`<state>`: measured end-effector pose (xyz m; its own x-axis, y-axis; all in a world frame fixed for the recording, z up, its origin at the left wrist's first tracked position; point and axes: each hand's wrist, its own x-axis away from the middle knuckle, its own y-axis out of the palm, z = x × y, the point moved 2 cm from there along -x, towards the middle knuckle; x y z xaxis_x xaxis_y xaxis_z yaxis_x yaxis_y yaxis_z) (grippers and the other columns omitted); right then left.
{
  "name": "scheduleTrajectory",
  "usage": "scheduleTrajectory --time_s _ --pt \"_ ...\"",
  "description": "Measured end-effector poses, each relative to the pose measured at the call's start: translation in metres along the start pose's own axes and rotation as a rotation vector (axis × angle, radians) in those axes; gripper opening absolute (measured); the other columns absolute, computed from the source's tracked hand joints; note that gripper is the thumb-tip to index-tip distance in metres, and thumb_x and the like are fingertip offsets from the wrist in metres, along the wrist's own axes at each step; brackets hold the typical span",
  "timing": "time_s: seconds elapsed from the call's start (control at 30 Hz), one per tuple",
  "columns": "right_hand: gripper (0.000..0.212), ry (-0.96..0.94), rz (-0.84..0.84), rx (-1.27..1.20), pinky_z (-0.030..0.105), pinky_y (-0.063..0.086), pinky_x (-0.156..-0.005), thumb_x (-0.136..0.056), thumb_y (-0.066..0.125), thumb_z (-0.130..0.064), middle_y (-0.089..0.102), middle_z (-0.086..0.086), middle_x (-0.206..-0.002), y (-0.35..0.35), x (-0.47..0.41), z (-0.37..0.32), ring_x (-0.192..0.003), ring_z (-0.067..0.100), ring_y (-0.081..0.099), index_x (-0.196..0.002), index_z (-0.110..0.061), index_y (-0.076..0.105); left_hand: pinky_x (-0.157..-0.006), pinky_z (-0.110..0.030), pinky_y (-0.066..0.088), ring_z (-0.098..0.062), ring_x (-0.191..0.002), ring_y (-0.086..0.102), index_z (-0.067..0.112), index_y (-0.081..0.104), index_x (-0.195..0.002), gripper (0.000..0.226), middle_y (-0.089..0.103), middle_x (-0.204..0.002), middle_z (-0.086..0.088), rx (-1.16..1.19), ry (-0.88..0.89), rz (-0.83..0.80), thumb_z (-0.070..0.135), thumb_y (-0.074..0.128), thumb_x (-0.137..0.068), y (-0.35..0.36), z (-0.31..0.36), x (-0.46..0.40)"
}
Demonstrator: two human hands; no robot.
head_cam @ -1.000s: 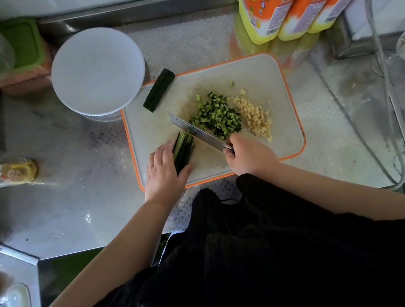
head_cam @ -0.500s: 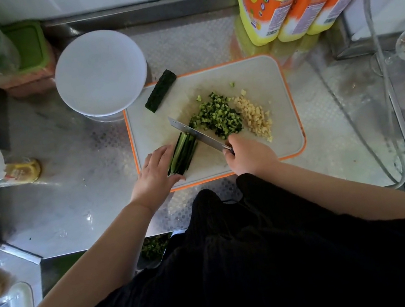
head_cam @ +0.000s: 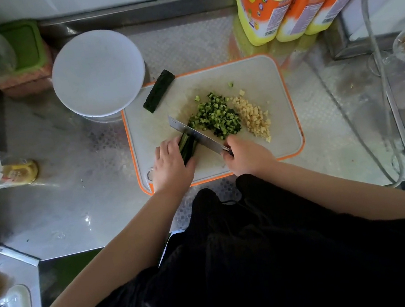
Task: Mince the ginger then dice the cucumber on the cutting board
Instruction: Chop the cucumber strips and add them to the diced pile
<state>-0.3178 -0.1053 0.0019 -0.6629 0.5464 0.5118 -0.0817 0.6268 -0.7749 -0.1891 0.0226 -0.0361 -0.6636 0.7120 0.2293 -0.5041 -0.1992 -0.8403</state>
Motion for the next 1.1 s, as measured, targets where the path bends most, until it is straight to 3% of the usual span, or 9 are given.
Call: scheduleTrajectory --time_s 0.23,0.37,0.5,0.7,0.87,1.1 --pt "0.023 0.021 -0.007 -0.019 0.037 0.048 -0.068 -0.099 0.042 -0.033 0.059 0.006 -0.086 -0.002 0.0 0.0 -0.081 0.028 0.059 -0.102 -0.011 0.047 -0.093 -0.04 0.043 -0.027 -0.12 0.042 0.007 0.047 -0.132 0.054 0.048 -0.129 -0.01 0.008 0.037 0.098 0.032 0.066 -0.088 0.006 -0.001 -0.001" --pt "0.023 0.012 0.042 0.028 0.034 0.039 -0.062 -0.1 0.042 -0.032 0.05 0.002 -0.076 -0.004 0.001 -0.003 -0.079 0.028 0.057 -0.093 -0.011 0.047 -0.087 -0.04 0.045 -0.033 -0.106 0.045 0.004 0.056 -0.107 0.036 0.05 -0.114 -0.016 0.021 0.188 0.217 0.022 0.073 -0.082 0.013 -0.003 -0.006" --pt "0.025 -0.031 0.028 0.097 0.032 0.035 -0.057 -0.101 0.039 -0.033 0.039 -0.003 -0.064 -0.003 0.002 -0.011 -0.069 0.025 0.05 -0.085 -0.015 0.039 -0.077 -0.047 0.051 -0.033 -0.1 0.044 0.003 0.057 -0.086 0.015 0.051 -0.101 -0.017 0.034 0.236 0.215 0.012 0.069 -0.083 0.019 -0.003 -0.016" --pt "0.02 -0.033 -0.025 0.14 0.034 0.037 -0.061 -0.102 0.038 -0.029 0.038 -0.002 -0.065 -0.011 0.0 -0.019 -0.069 0.024 0.047 -0.085 -0.017 0.039 -0.072 -0.042 0.051 -0.027 -0.095 0.044 0.002 0.061 -0.083 0.01 0.055 -0.095 -0.015 0.058 0.336 0.272 0.011 0.065 -0.084 0.023 -0.011 -0.019" --pt "0.012 0.026 -0.145 0.172 0.034 0.04 -0.062 -0.097 0.044 -0.01 0.045 0.001 -0.069 -0.005 -0.01 -0.025 -0.074 0.027 0.054 -0.086 -0.011 0.049 -0.076 -0.037 0.049 -0.028 -0.095 0.046 0.002 0.062 -0.084 0.021 0.057 -0.095 -0.015 0.058 0.37 0.305 0.021 0.056 -0.09 0.027 -0.013 -0.02" --pt "0.029 0.105 -0.128 -0.016 0.032 0.037 -0.064 -0.1 0.043 -0.036 0.045 0.001 -0.07 -0.011 -0.019 -0.009 -0.073 0.025 0.048 -0.085 -0.011 0.046 -0.075 -0.041 0.05 -0.036 -0.094 0.052 0.003 0.063 -0.085 0.013 0.056 -0.097 -0.017 -0.013 0.431 0.371 0.015 0.065 -0.089 0.026 -0.014 -0.017"
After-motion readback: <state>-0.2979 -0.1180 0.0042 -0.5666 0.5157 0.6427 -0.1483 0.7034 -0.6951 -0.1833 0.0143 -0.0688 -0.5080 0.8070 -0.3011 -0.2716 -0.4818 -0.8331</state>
